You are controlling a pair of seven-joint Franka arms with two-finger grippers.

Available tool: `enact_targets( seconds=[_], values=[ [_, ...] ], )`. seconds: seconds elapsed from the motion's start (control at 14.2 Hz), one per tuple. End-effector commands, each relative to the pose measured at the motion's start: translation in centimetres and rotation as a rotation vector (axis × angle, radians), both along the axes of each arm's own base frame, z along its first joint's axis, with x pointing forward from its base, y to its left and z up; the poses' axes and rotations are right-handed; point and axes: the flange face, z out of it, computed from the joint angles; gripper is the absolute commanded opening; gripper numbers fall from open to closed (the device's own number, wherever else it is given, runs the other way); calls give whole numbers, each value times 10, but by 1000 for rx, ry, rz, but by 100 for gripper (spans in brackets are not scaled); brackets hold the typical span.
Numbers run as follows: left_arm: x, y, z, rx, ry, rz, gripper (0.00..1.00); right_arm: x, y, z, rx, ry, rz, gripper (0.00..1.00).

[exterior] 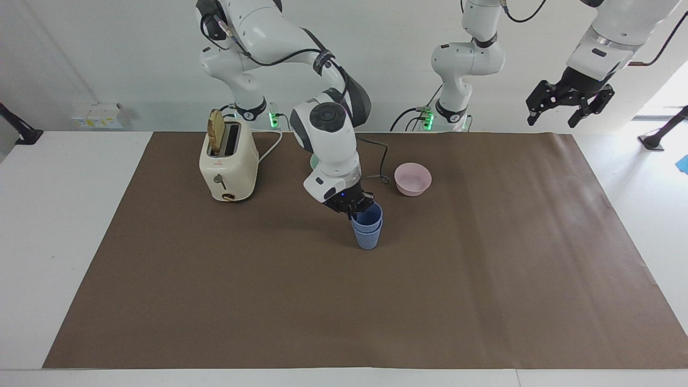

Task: Stack blue cups with both arms
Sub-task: 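Lower the cup into the placed cup and open the right gripper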

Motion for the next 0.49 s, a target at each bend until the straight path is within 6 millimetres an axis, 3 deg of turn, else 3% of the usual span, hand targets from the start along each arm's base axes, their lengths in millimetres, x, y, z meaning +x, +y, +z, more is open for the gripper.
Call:
enact_targets(
  seconds=[0.0, 0.21, 0.42],
  values=[
    [-7, 2, 2, 11, 3, 11, 100, 2, -2, 0, -3, -14, 4, 100],
    [-7, 2, 2, 12, 3, 11, 100, 2, -4, 1, -15, -6, 7, 100],
    [-7, 2, 2, 12, 3, 11, 100, 5, -19, 21, -36, 22, -5, 100]
  ],
)
